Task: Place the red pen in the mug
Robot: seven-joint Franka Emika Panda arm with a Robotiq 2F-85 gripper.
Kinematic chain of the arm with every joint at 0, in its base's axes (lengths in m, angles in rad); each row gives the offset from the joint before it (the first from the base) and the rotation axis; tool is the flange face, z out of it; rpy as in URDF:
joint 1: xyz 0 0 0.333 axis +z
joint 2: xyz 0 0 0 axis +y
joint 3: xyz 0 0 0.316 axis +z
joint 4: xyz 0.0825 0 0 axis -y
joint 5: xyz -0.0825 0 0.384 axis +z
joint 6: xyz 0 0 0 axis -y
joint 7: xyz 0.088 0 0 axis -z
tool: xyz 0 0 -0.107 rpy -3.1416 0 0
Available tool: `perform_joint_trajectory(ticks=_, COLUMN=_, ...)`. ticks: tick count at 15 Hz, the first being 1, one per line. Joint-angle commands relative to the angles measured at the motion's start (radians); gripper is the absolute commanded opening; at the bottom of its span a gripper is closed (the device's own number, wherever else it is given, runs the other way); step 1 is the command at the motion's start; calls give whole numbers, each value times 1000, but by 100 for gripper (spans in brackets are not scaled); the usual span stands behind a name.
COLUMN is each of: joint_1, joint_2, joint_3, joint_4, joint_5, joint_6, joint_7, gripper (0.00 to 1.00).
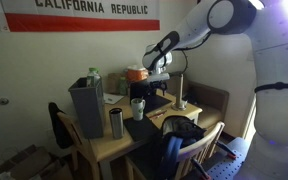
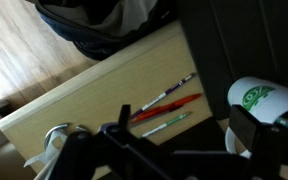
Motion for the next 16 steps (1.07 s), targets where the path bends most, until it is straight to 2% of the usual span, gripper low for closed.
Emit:
perform_joint_trajectory(ticks=1, joint_1=21, joint_2=146, joint_3=-54, joint_4=129, joint_5=16, joint_6=31, joint_7=152, gripper=100)
perform_joint_trajectory(ticks=9, joint_1=36, joint_2=343, joint_3=-130, joint_4=193, joint_5=15, joint_6=189, joint_7=366, gripper=100)
perform_joint_trajectory(ticks=16, joint_1=55, joint_2=461, joint_3=-161, joint_4=242, joint_5=21, joint_6=274, joint_7=437, gripper=100)
